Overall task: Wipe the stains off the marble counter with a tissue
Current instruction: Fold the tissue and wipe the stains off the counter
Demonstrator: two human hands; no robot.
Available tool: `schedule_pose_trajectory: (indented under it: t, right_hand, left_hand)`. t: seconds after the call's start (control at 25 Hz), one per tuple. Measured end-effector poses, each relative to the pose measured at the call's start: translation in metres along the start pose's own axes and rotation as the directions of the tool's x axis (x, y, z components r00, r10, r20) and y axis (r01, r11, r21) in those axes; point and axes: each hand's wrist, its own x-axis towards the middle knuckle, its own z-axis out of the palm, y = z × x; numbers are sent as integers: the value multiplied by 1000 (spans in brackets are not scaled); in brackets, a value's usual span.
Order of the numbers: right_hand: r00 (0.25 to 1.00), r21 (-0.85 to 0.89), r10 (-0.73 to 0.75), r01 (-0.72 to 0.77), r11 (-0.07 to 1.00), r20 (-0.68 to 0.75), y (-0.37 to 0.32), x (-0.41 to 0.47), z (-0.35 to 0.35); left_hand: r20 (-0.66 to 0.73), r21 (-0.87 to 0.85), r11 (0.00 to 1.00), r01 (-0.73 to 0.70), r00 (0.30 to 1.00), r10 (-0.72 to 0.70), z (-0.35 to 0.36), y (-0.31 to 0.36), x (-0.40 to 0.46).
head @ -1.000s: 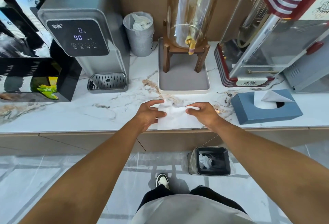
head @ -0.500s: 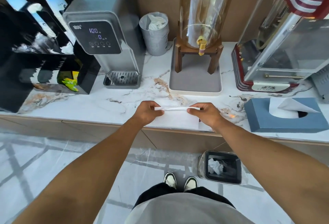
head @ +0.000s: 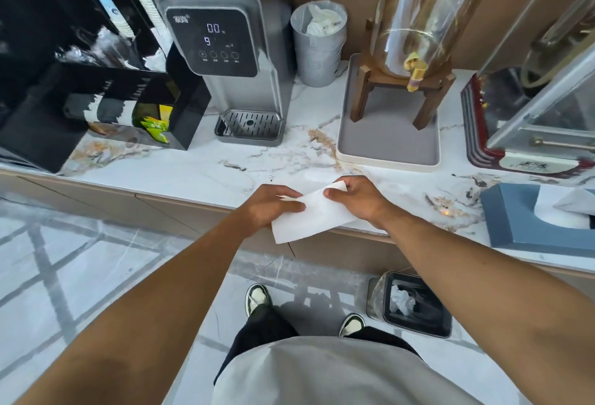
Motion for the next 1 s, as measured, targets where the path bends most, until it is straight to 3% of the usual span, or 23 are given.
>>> schedule_pose_trajectory:
  t: [0.12,0.32,0.48,0.52,0.68,0.84,1.0]
  right_hand:
    - [996,-76,8,-15,997,-90,-10,20,32]
    - [975,-113,90,-114,987,-201,-15,45,101]
    - [915,201,249,-191,961,-318,-23,49,159]
    - [908,212,249,-185,960,-336,-23,48,168]
    - [907,162,287,-248,955,-309,-27,49,179]
    - [936,45,295,-292,955,-192,-34,51,165]
    - [952,38,285,-282,959,-109,-40,52,157]
  left_hand:
    - [-61,56,998,-13,998,17,-40,-17,20]
    - [-56,-59,998,35,998,-38,-112,-44,47]
    - [2,-110,992,61,998,-62,-157,-59,59]
    - [10,-105,993,56,998,-55,-162,-61,61]
    - [102,-29,999,34,994,-31,-166,-60,69]
    - [327,-68,988,138,939,-108,-166,-47,76]
    - [425,169,981,92,892,-156,-160,-43,80]
